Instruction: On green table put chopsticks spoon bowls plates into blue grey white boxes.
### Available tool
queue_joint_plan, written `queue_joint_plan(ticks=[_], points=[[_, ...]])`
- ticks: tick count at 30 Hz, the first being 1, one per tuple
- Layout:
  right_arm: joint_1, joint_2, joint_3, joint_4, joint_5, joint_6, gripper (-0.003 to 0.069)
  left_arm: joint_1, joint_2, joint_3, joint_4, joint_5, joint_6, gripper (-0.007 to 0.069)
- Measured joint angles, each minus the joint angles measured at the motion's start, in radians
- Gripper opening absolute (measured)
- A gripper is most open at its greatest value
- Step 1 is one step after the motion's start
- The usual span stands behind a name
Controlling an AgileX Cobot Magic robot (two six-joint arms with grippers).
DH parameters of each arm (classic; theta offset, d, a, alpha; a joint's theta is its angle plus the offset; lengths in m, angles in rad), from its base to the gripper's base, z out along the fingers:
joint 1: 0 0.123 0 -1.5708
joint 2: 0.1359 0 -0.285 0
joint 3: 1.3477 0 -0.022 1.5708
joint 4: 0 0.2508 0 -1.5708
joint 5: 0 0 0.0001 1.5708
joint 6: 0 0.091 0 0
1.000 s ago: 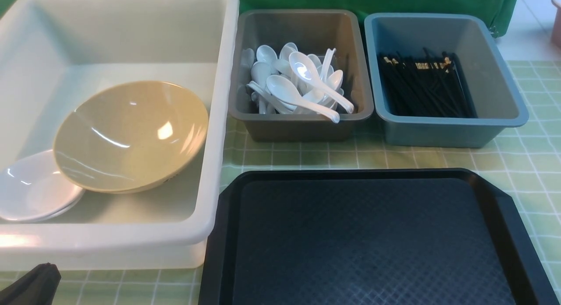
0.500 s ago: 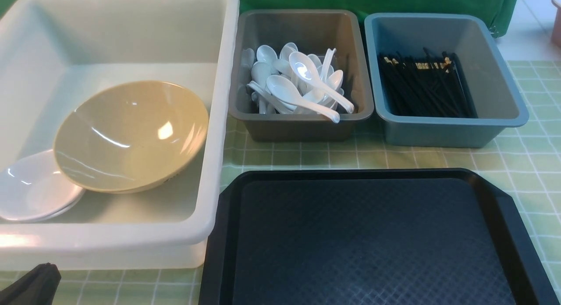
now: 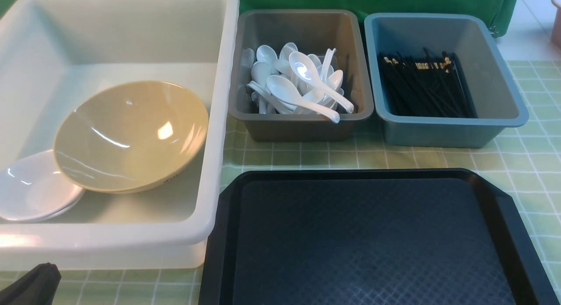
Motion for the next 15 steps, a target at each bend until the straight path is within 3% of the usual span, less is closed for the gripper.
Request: queue_joint_plan(ticks=[15], points=[[0.0, 0.0, 0.0, 0.001, -0.001, 0.0, 0.0125, 0.0, 0.0, 0.0, 0.0, 0.0, 0.0, -0.0001]])
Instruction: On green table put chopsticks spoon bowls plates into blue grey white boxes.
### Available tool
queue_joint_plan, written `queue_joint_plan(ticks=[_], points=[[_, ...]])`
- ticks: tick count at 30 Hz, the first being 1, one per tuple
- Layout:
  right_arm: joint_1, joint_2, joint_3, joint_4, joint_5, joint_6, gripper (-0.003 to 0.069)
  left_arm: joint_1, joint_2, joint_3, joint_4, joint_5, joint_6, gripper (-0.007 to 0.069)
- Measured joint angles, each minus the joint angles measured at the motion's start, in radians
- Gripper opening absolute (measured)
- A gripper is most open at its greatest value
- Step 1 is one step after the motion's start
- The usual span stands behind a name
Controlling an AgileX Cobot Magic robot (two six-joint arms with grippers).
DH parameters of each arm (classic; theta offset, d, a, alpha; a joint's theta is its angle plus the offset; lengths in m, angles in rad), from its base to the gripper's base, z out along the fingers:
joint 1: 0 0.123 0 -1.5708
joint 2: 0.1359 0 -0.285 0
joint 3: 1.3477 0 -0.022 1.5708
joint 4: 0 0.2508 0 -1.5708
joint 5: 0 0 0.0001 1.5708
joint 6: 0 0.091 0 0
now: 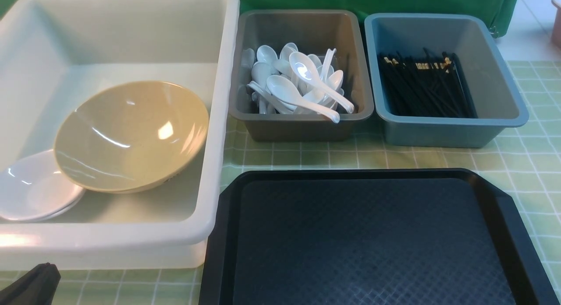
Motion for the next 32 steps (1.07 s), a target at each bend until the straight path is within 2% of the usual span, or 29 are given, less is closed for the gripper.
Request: queue_joint_plan(ticks=[17, 20, 25, 32], points=[[0.0, 0.0, 0.0, 0.0, 0.0, 0.0, 0.0143, 0.0, 0.0, 0.0, 0.0, 0.0, 0.0, -0.0001], [0.0, 0.0, 0.0, 0.0, 0.0, 0.0, 0.0143, 0.014, 0.0, 0.0, 0.0, 0.0, 0.0, -0.0001], [0.0, 0.0, 0.0, 0.0, 0.0, 0.0, 0.0149, 0.098, 0.0, 0.0, 0.0, 0.0, 0.0, -0.0001], [0.0, 0.0, 0.0, 0.0, 0.0, 0.0, 0.0152, 0.09, 0.0, 0.0, 0.0, 0.0, 0.0, -0.0001]])
